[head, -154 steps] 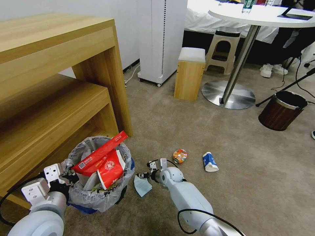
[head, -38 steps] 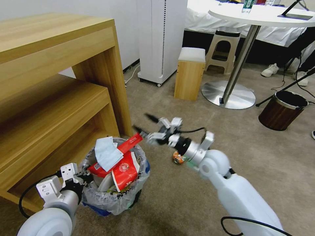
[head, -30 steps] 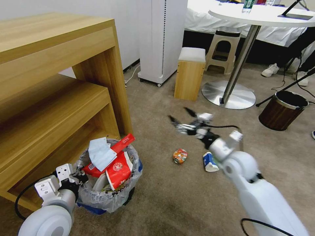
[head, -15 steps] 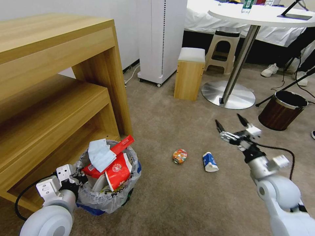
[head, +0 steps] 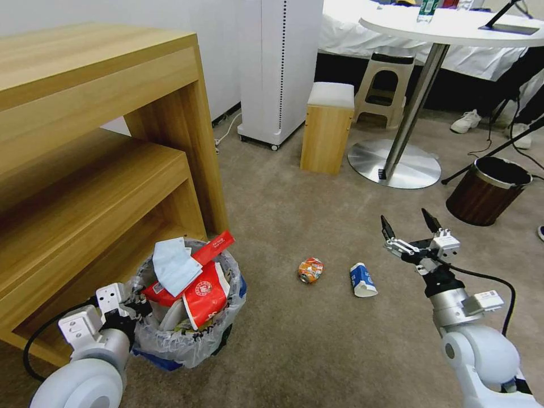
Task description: Pick up the trash bin and place the garbage on the floor into it.
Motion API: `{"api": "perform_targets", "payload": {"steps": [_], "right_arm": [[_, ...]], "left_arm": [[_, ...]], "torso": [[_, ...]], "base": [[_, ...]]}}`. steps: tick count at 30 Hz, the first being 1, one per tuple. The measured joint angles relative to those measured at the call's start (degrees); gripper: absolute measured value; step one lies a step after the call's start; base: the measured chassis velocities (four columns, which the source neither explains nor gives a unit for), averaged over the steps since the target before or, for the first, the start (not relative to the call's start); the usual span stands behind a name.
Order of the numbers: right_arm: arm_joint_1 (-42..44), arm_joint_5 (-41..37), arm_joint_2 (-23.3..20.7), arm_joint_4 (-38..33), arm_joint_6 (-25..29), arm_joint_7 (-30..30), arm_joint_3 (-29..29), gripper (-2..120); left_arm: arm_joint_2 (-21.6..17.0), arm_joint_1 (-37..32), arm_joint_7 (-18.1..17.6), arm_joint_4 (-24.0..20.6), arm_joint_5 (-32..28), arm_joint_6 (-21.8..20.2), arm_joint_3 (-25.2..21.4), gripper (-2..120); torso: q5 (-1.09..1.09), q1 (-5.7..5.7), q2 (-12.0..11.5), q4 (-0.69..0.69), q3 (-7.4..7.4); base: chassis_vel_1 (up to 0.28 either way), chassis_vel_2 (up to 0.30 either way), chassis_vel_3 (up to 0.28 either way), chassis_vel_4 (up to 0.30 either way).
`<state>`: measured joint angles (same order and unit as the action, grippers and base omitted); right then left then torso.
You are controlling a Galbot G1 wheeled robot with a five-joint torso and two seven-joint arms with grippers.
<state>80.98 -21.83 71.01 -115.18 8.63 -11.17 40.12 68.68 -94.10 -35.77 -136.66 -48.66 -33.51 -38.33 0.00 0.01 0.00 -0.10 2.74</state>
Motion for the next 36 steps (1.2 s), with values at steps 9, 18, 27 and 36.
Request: {"api": "perform_targets", "payload": {"steps": [9, 18, 27, 36], "right_arm": [[0.8, 1.5, 0.8, -0.2, 1.4, 0.8, -1.2, 100], [1.2, 2.4, 1.3, 0.1, 1.0, 0.3, -1.3, 100], [0.7, 2.8, 2.0, 1.6, 1.6, -0.2, -2.9, 100], [0.2, 3.6, 2.4, 3.4, 2.6, -0.4, -4.1, 100]], "left_arm": [[0.1, -0.2, 0.3, -0.2, 0.4, 0.3, 0.0, 0], [-0.3, -0.1, 0.2, -0.4, -0.3, 0.6, -0.7, 0], [-0.5, -0.5, 0.1, -0.9, -0.9, 0.6, -1.1, 0], [-0.6, -0.8, 0.1, -1.5, -1.0, 0.6, -1.2, 0]], "torso": [[0.00, 0.00, 0.0, -0.02, 0.00], [-0.01, 0.00, 0.0, -0.01, 0.00], [0.00, 0.00, 0.0, -0.01, 0.00], [0.00, 0.00, 0.0, -0.01, 0.01]], "base": [[-0.039, -0.039, -0.035, -0.036], [-0.009, -0.008, -0.011, -0.011], [0.000, 0.000, 0.000, 0.000], [-0.149, 0.133, 0.144, -0.150]]}}
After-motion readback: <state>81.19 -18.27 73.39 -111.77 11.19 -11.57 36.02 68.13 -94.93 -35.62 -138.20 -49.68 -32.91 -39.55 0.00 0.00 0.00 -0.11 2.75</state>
